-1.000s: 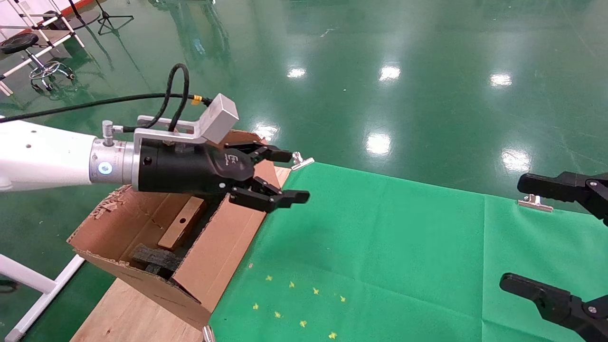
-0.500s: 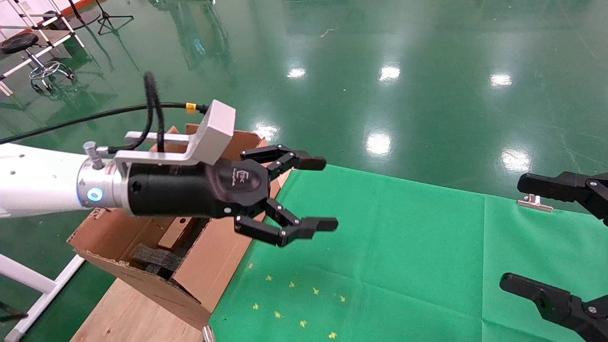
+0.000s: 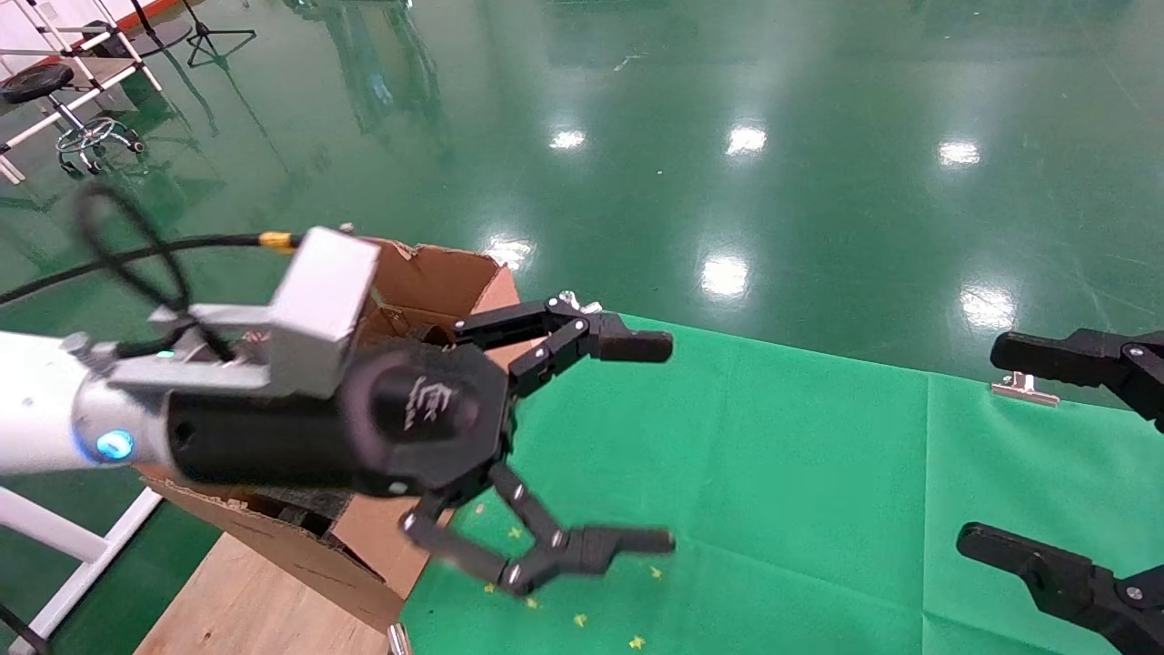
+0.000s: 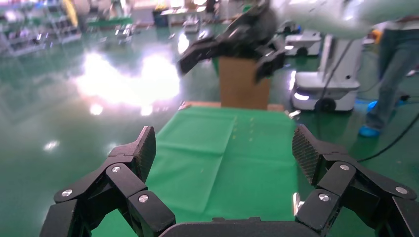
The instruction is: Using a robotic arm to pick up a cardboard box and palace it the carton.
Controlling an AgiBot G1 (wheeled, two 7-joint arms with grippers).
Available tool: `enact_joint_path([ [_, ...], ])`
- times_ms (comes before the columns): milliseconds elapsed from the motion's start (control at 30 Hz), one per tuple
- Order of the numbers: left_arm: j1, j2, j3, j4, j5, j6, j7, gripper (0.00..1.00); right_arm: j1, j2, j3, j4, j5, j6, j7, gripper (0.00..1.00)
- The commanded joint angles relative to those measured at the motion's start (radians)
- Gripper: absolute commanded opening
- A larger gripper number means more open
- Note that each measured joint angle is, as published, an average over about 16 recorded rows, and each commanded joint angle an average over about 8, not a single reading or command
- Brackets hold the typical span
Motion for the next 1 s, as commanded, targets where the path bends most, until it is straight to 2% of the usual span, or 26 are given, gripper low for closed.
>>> enact_joint_path([
  [33,0.024,-0.001,-0.022,-0.024,-0.021,0.007,0.01,1.0,0.0,0.0,0.0,0.0,0.0,0.0,0.0,1.0],
  [1000,0.012,-0.001,-0.011,-0.011,-0.01,0.003,0.006,1.0,0.0,0.0,0.0,0.0,0.0,0.0,0.0,1.0],
])
